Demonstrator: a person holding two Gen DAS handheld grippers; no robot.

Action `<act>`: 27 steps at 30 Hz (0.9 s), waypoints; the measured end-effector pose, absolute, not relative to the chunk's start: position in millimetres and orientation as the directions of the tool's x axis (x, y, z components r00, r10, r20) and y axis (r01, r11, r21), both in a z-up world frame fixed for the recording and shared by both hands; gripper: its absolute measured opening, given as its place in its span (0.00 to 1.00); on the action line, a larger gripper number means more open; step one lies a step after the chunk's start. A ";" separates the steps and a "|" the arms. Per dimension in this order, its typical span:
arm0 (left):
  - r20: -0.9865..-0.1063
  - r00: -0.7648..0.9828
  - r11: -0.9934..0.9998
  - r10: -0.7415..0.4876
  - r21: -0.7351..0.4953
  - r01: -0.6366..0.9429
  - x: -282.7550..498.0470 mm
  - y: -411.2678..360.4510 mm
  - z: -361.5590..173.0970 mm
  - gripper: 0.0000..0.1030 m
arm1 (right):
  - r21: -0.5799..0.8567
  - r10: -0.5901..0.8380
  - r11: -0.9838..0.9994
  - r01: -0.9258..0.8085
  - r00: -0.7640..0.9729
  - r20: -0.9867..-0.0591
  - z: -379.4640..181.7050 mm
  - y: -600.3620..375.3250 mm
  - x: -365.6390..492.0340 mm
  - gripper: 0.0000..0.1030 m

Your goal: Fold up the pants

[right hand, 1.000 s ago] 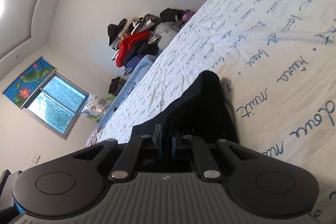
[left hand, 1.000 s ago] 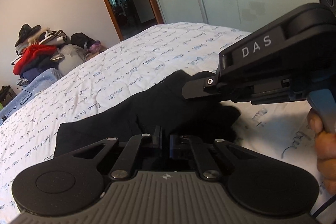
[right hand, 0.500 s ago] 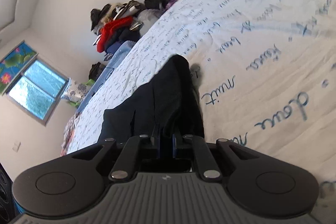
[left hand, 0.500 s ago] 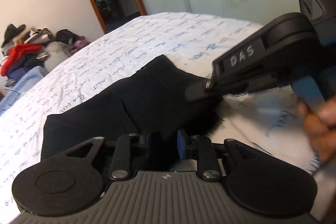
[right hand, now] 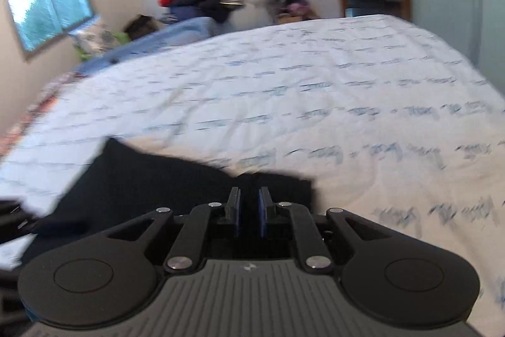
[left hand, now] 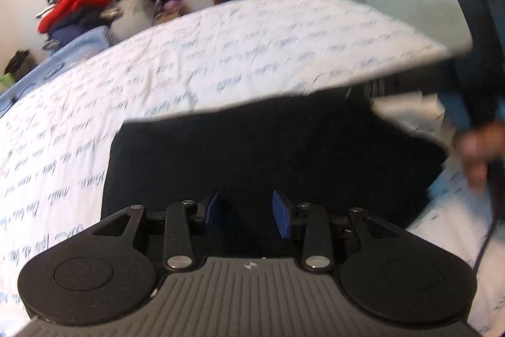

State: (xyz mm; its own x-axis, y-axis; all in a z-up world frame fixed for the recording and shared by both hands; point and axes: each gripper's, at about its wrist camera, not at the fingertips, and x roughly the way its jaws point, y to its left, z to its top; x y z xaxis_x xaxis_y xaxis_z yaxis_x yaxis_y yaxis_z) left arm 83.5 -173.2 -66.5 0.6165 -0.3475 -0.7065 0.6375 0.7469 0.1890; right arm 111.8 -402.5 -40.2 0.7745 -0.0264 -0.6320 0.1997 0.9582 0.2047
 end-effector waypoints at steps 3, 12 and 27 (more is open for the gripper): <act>-0.661 0.641 0.747 -0.390 0.180 0.640 79.8 -162.5 -58.4 0.45 | 0.246 -0.014 0.947 0.206 0.793 -0.609 -31.9 -412.5 105.7 0.11; -0.694 0.634 0.800 -0.341 0.140 0.584 82.1 -161.1 -64.9 0.57 | 0.291 0.020 0.933 0.209 0.780 -0.626 -42.7 -414.7 106.4 0.11; -0.644 0.689 0.861 -0.333 0.089 0.500 60.2 -117.8 -49.6 0.73 | 0.162 -0.030 0.975 0.155 0.807 -0.589 -20.1 -367.9 28.7 0.14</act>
